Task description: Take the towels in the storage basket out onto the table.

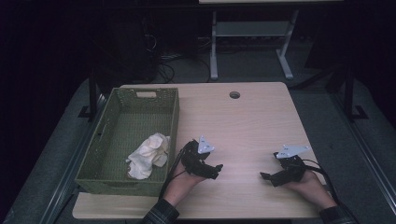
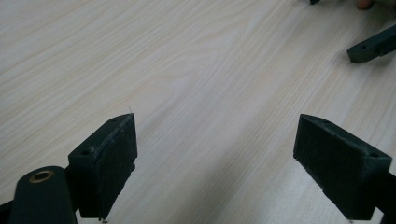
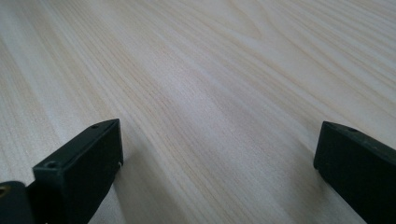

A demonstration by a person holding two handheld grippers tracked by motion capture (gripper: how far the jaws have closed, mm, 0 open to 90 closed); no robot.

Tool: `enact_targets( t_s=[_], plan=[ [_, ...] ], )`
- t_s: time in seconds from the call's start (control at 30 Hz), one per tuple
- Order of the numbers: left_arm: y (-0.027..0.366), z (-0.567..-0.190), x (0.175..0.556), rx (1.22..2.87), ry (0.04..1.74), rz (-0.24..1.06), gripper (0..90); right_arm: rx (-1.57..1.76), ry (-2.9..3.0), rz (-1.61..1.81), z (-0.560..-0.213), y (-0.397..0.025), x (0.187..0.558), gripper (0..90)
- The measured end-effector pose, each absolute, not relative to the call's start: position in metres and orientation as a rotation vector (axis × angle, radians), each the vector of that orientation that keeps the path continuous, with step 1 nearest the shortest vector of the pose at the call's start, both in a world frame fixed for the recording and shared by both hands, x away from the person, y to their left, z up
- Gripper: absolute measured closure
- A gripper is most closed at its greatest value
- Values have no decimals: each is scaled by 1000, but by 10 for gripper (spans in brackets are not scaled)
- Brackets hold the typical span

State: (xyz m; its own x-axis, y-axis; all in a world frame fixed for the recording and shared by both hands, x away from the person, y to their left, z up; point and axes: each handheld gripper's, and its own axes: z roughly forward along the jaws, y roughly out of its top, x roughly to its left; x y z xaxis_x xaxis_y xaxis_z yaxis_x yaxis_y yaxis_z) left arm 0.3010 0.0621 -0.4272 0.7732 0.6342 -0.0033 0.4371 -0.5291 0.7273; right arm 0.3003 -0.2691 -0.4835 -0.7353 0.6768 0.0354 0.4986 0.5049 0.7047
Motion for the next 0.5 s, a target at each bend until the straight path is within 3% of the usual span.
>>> enact_targets(
  t_s=[0.5],
  plan=[
    [61, -409, 307, 2187, 779, 314, 129, 997, 2504, 1052, -483, -269, 300, 10]
  ],
)
